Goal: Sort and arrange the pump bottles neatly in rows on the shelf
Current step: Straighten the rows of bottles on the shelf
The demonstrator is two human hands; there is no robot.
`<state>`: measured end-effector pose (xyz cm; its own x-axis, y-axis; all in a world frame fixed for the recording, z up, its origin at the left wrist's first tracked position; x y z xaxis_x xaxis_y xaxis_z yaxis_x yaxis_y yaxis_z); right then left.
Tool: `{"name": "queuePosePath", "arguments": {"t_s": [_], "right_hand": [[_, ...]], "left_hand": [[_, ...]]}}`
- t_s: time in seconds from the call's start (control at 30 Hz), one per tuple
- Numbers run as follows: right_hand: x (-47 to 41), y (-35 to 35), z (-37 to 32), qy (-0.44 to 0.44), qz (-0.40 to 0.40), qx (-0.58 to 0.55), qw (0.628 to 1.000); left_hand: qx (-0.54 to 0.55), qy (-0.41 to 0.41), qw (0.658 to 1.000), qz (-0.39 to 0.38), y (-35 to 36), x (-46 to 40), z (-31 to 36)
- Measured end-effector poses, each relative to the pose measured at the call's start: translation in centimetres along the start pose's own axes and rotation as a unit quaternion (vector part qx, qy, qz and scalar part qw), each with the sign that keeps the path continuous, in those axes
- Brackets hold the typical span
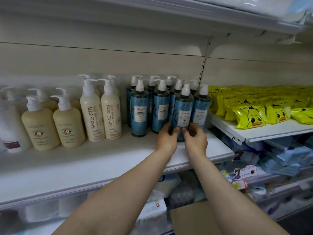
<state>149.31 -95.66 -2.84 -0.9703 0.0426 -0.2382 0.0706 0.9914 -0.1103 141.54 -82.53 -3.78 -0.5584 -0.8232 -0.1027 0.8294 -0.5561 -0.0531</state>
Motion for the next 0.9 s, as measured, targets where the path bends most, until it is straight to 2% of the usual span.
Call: {"name": "queuePosePath", "arguments": {"t_s": [0.13,0.43,0.67,0.8,0.9], "right_hand": [[0.1,0.2,0.3,0.002,-0.005,0.007,1.000],[0.1,0.8,0.2,-0.001,-0.029,-0.001,1.000],[0.3,1.4,-0.1,-0.010,-0.058,0.012,0.998],[0.5,1.3,-0.2,-0.008,-0.052,0.014,0.999],[0.8,1.5,-0.4,-0.015,-0.056,0.013,0.998]], "left_hand": [[-0.003,0.022,0.997,0.077,-1.5,-0.3,0.9],[-0.088,0.002,0.995,0.039,-1.2,-1.3,0.1],[-0.085,-0.003,0.995,0.052,-1.8,-1.2,-0.3],[-0.064,0.047,0.992,0.093,-3.0,-0.8,0.7],[-0.078,0.083,0.990,0.083,-2.9,-0.5,1.4]]}}
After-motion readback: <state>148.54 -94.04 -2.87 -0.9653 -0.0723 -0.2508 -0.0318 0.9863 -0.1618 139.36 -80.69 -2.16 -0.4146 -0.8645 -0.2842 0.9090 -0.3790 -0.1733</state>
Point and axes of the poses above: each hand's wrist, its own x-axis away from the middle knuckle, its own y-axis out of the palm, z = x × y, the point moved 10 cm from there along -x, towards the middle knuckle, and after that the axes turned 11 degrees about z, right-handed, at the moved point
